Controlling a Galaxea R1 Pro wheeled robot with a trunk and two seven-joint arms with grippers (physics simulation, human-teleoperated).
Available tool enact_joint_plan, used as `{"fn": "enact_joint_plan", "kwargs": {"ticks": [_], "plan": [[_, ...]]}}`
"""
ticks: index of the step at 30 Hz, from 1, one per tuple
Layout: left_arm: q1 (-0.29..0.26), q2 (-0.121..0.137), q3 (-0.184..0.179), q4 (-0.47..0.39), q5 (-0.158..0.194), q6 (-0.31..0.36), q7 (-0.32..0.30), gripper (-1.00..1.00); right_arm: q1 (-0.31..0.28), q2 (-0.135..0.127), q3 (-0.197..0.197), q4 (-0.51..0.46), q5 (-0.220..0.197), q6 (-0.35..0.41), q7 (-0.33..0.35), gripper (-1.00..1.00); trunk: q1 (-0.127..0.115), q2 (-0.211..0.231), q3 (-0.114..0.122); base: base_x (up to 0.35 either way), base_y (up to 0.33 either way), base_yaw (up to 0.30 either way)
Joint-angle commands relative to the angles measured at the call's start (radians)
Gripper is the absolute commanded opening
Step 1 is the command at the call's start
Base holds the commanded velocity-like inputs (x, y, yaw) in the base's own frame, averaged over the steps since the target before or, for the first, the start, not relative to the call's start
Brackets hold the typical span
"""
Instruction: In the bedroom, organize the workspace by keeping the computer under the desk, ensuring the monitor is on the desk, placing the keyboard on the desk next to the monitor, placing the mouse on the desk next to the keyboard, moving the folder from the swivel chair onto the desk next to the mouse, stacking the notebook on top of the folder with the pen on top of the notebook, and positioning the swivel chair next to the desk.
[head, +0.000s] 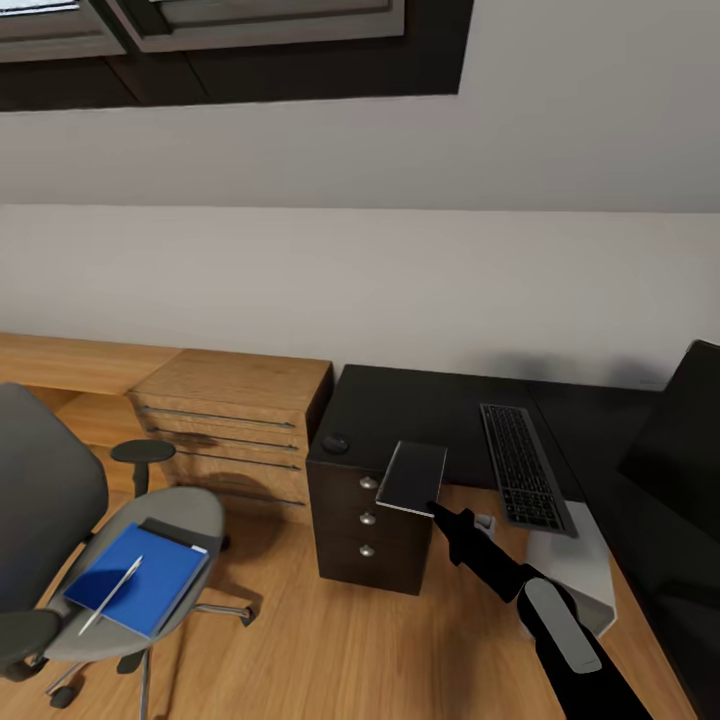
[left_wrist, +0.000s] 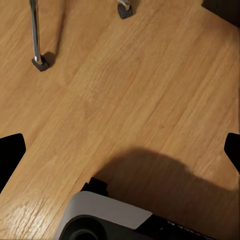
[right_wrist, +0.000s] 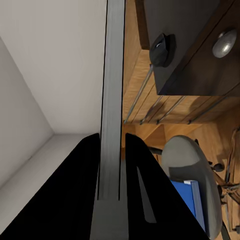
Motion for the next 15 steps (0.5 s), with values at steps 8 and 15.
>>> {"fn": "enact_joint_plan", "kwargs": {"ticks": [8,15], "plan": [[0.000,0.001,-0.015,-0.002,0.006,-0.041,0.006,1.00,-0.001,0.009,0.002,0.025,-0.008,0.003,0.000,-1.00,0.001,-0.001,-0.001,0.178,0.000,0.000],[0.000,0.001,-0.031,-0.002,0.005,-0.049,0.005,1.00,-0.001,0.045,0.002,0.094,-0.015,-0.114,0.000,-1.00,0.001,-0.001,-0.001,0.097,0.000,0.000]]}}
